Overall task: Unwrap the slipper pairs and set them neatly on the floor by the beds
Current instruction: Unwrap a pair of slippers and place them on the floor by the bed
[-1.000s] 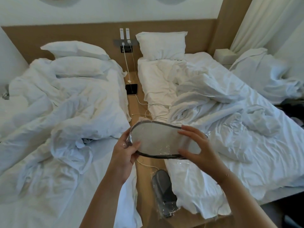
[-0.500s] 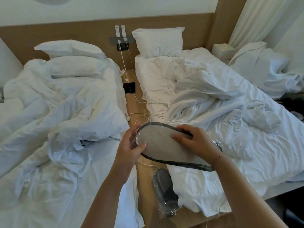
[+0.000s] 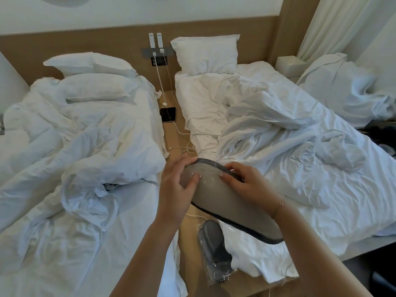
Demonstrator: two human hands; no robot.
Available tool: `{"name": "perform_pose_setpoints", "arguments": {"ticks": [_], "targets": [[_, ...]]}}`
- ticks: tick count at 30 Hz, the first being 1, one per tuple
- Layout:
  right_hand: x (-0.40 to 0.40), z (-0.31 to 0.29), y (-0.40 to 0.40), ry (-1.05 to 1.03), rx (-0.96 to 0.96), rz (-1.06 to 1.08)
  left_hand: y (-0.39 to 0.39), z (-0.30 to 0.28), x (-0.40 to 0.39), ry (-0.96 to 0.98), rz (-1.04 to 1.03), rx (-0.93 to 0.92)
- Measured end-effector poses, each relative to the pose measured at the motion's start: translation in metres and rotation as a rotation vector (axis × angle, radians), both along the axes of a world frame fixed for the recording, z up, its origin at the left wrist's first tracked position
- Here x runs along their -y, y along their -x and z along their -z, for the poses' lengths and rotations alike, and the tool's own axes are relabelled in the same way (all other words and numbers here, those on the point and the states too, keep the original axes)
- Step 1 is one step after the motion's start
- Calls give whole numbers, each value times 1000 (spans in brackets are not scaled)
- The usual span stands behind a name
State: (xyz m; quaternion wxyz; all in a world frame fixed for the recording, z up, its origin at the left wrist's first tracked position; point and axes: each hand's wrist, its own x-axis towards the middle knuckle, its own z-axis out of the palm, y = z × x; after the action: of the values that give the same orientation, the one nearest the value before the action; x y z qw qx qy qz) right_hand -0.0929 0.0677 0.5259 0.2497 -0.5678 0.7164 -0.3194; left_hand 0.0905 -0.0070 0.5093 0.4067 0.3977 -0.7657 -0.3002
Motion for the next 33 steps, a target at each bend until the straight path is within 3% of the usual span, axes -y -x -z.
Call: {"name": "perform_pose_setpoints", "arguments": {"ticks": [4,7,12,22,26,30,33], "targets": [[-2,1,-6,34,-6,73,5,3,-5,375,-48,176],[-3,0,-11,47,24,60,8,4,-13,469,-48,236],[-8,0,-16,54,47,-6,10,11,-13,437,-92,163],[-17,12,-23,65,66,-7,10,20,-7,403,61,169],[-18,17,-23,14,22,-9,15,22,-5,281,54,202],[-24,24,-19,-10,70,58,10,24,-4,69,228,158],[-27,27,-17,-17,118,73,9,23,-7,65,300,189]]}}
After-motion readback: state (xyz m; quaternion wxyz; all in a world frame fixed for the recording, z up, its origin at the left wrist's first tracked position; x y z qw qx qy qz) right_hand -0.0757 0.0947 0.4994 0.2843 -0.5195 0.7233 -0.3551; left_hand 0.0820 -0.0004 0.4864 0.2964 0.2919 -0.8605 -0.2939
